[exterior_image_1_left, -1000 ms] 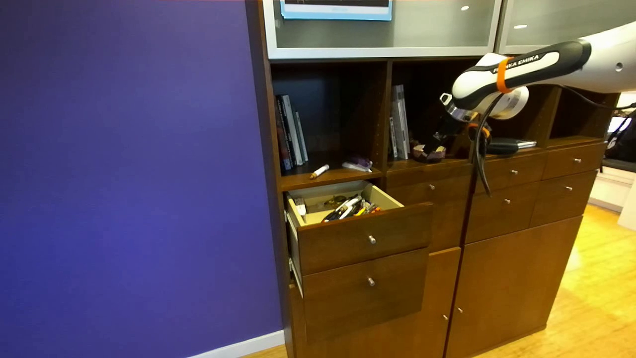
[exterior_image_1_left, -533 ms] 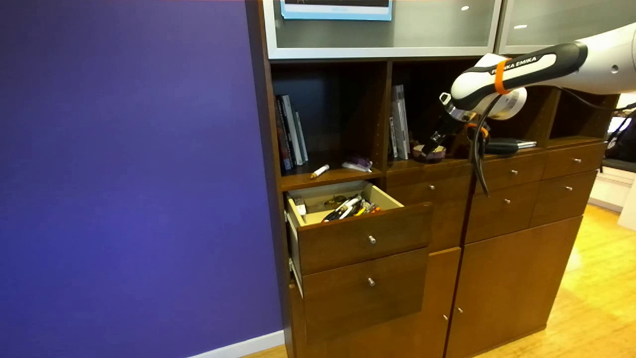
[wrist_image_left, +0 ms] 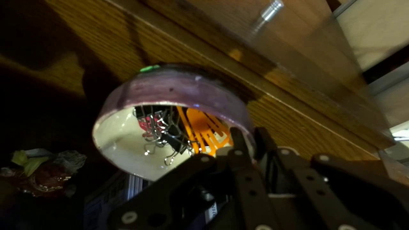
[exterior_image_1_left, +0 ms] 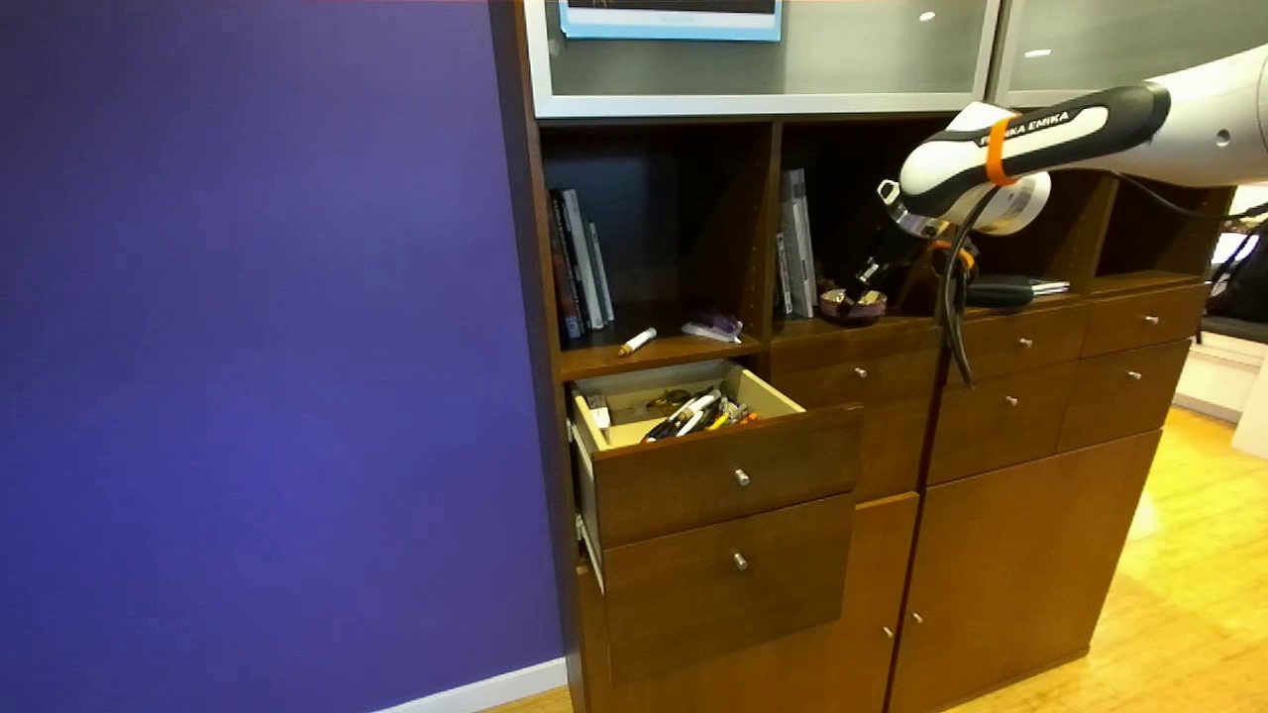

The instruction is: Pick up the brown bowl and put it in the top open leftmost drawer of the set of drawers

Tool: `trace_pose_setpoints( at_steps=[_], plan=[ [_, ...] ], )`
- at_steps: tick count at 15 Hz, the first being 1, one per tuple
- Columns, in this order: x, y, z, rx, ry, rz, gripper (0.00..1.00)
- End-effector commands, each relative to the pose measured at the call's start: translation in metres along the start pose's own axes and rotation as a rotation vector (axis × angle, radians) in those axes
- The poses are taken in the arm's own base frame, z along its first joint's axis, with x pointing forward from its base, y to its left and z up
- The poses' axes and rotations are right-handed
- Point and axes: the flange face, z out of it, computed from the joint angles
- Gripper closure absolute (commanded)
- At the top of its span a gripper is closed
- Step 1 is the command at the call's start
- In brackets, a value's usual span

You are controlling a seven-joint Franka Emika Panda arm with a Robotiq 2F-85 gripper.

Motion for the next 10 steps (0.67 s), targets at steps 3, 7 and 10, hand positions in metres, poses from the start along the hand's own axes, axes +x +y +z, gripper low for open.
trace_pose_setpoints(
  at_steps=[3,7,10],
  plan=[
    [0.0017,0.0044,0.0055,-0.019,-0.015,-0.030,0.67],
    [-0.0006,0.0043,0.0113,-0.021,-0.027,-0.039,0.66],
    [0.0009,0.0041,0.0090,-0.028,-0.024,-0.045,0.96]
  ],
)
